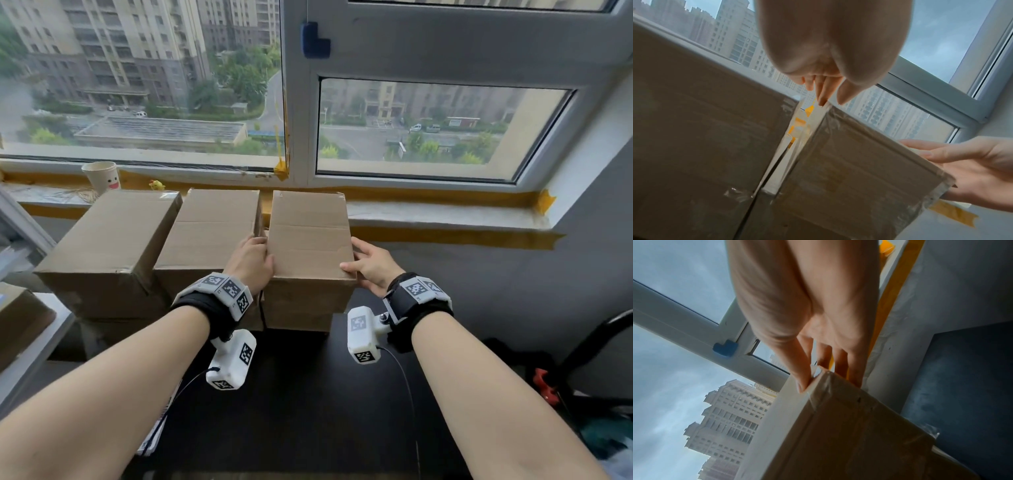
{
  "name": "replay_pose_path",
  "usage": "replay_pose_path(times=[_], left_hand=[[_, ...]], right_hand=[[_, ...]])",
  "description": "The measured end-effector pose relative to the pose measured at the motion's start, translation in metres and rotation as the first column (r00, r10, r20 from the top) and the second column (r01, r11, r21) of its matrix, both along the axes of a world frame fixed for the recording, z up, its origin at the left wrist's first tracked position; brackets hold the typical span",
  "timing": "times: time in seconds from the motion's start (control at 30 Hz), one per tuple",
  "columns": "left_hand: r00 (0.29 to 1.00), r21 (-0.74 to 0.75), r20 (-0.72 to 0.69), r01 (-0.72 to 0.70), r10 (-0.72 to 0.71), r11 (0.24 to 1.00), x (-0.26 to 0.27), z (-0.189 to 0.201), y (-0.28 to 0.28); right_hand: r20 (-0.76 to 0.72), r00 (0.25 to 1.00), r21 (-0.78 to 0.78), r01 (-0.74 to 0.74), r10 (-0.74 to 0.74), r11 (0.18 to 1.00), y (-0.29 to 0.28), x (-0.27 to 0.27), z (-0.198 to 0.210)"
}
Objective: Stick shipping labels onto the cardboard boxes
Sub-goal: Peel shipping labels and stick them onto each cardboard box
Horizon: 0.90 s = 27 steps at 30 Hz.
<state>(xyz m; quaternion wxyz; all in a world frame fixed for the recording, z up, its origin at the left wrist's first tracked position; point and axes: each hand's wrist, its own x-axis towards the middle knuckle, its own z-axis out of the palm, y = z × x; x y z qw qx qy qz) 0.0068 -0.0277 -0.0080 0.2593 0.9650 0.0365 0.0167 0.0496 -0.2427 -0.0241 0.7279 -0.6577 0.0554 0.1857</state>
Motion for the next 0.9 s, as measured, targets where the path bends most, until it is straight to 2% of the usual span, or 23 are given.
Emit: replay_pose_path(times=[0.1,0.23,0.33,0.4,0.5,0.6,0.7,0.8,0.9], left_hand=[[0.998,-0.123,0.057,0.004,0.003,0.992,-0.011,0.005,-0.006],[0.999,-0.224,0.02,0.032,-0.028,0.974,-0.028,0.009,-0.011],[0.998,-0.385,0.021,0.058,-0.054,0.921,-0.044,0.012,-0.015],[0.997,-0.53,-0.008,0.065,-0.082,0.845,-0.058,0.011,-0.016],[0.983,-0.734,-0.076,0.059,-0.169,0.676,-0.079,0.003,-0.013],[0.954,-0.837,-0.14,0.03,-0.267,0.546,-0.105,-0.005,-0.015],[0.915,-0.88,-0.208,-0.021,-0.345,0.474,-0.131,-0.013,-0.017],[0.883,-0.886,-0.249,-0.041,-0.398,0.462,-0.151,-0.028,-0.017],[0.876,-0.841,-0.275,-0.019,-0.397,0.541,-0.166,-0.05,-0.015]], right_hand=[[0.028,0.999,0.021,0.029,-0.029,0.999,-0.011,-0.012,0.005],[0.077,0.993,0.004,0.094,-0.094,0.996,-0.023,-0.035,0.011],[0.098,0.987,0.014,0.13,-0.131,0.991,-0.03,-0.062,0.016],[0.11,0.981,0.02,0.161,-0.162,0.987,-0.036,-0.087,0.02],[0.107,0.976,0.014,0.192,-0.192,0.981,-0.045,-0.128,0.02],[0.079,0.979,-0.017,0.192,-0.19,0.981,-0.054,-0.171,0.016],[0.022,0.978,0.0,0.207,-0.207,0.978,-0.058,-0.211,0.009],[-0.03,0.976,0.0,0.216,-0.216,0.976,-0.059,-0.244,-0.003],[-0.077,0.962,0.01,0.265,-0.264,0.964,-0.057,-0.268,-0.023]])
